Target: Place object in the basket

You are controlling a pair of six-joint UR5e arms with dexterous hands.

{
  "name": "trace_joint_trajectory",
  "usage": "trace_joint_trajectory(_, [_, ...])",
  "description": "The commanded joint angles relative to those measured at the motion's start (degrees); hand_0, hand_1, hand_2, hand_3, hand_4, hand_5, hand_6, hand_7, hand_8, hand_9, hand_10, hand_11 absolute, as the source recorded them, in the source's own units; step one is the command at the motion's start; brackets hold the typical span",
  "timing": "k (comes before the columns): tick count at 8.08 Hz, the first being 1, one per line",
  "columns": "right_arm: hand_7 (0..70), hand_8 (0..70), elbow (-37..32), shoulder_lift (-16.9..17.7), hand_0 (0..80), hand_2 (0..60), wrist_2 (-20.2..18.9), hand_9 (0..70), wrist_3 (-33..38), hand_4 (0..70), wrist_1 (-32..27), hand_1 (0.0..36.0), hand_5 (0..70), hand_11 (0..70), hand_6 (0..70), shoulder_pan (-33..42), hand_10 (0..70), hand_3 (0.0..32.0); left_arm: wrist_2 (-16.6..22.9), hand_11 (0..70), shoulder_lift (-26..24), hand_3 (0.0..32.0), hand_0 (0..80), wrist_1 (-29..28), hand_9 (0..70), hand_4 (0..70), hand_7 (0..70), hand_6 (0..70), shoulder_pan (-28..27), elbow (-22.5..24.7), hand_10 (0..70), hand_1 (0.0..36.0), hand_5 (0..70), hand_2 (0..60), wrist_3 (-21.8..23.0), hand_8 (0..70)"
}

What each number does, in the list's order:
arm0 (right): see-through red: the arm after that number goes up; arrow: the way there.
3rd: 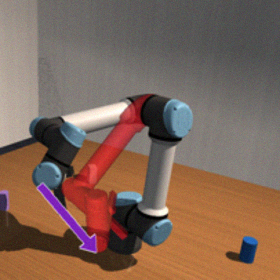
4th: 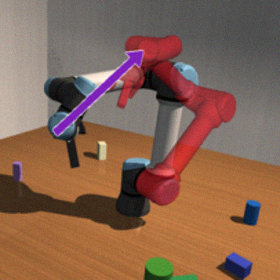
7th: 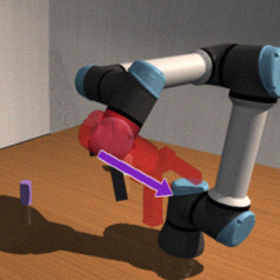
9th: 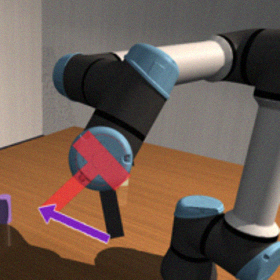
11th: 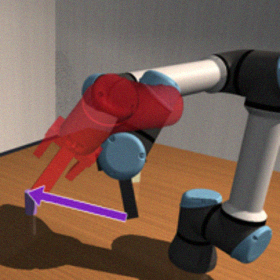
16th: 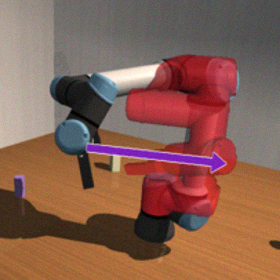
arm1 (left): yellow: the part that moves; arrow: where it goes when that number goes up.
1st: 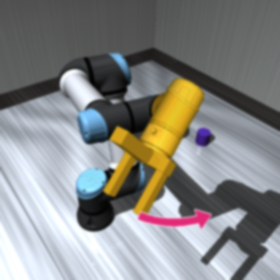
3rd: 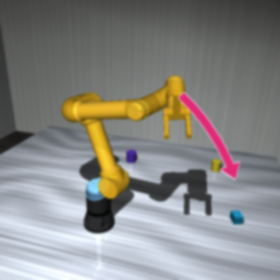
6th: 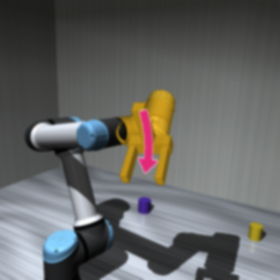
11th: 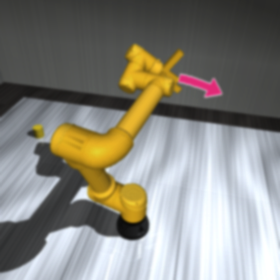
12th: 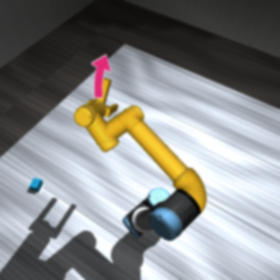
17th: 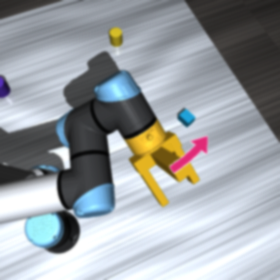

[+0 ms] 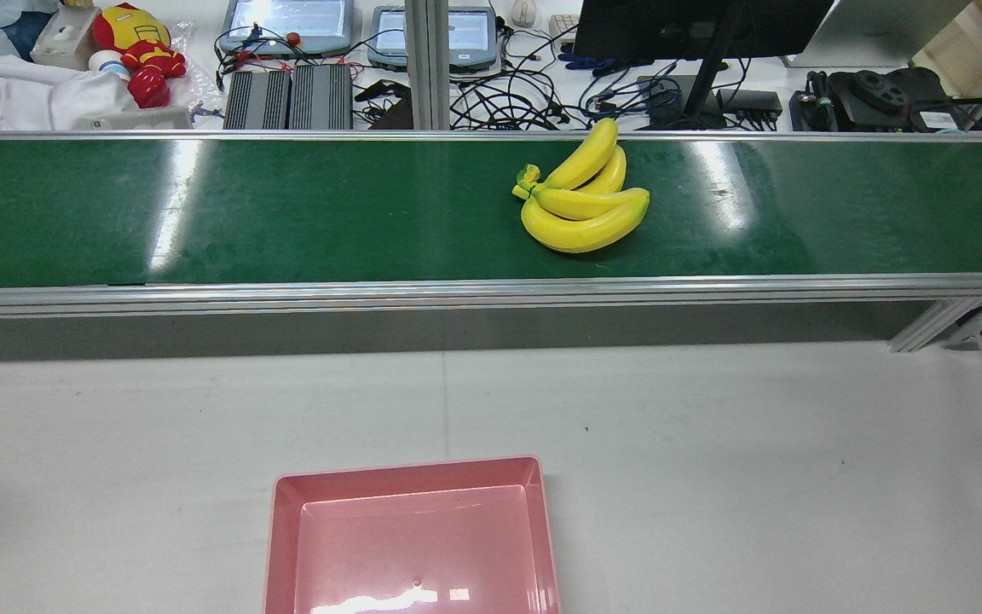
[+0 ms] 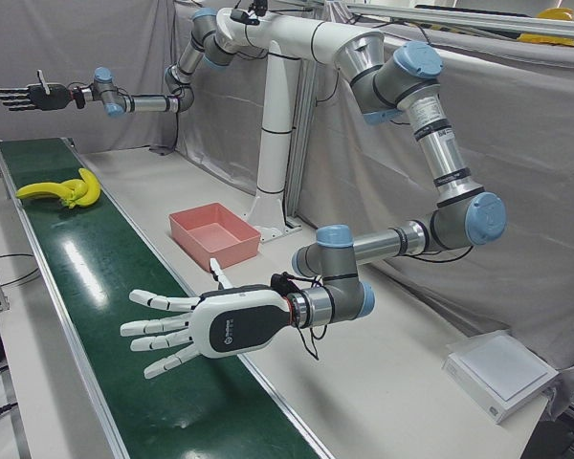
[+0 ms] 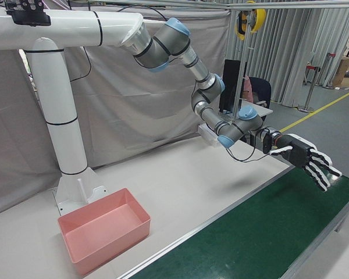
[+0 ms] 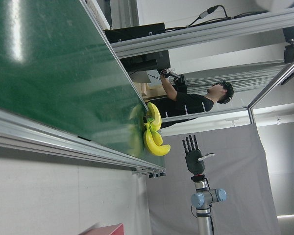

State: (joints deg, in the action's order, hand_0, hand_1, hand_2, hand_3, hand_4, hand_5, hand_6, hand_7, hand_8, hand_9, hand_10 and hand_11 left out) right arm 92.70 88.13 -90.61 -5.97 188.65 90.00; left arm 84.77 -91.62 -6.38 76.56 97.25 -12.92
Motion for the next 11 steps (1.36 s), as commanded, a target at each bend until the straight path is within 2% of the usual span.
trace_joint_trajectory(1, [0.0,0.0,0.02,0.02,0.0,0.0,0.00,0.0,-0.01,0.0,-0.04,0.0,0.0,0.0,0.0,0.00,0.0,0.0,1.36,7.2,0.03,17.6,57.8,-0.04,11.4,7.6,7.0,0.6,4.99,1.45,3.5,15.8,20.0,0.0,0.09,10.0])
trace_joint_trajectory(6, [0.0,0.0,-0.06,0.02,0.0,0.0,0.00,0.0,-0.01,0.0,-0.04,0.0,0.0,0.0,0.0,0.00,0.0,0.0,1.28,7.6,0.03,17.8,57.4,0.14,11.1,7.7,7.0,0.6,4.65,1.46,3.7,15.5,20.6,0.0,-0.08,9.8])
trace_joint_trajectory(8, [0.0,0.0,0.02,0.02,0.0,0.0,0.00,0.0,-0.01,0.0,0.05,0.0,0.0,0.0,0.0,0.09,0.0,0.0,1.28,7.4,0.21,19.8,57.5,0.14,11.0,5.9,6.9,0.3,4.65,1.54,3.6,15.4,19.7,0.0,-0.26,9.9])
trace_joint_trajectory(11, [0.0,0.0,-0.06,0.02,0.0,0.0,0.00,0.0,-0.01,0.0,-0.04,0.0,0.0,0.0,0.0,0.00,0.0,0.0,1.36,7.4,0.21,18.4,57.1,0.14,10.9,6.1,7.0,0.5,4.57,1.54,3.6,14.9,20.1,0.0,-0.26,9.8])
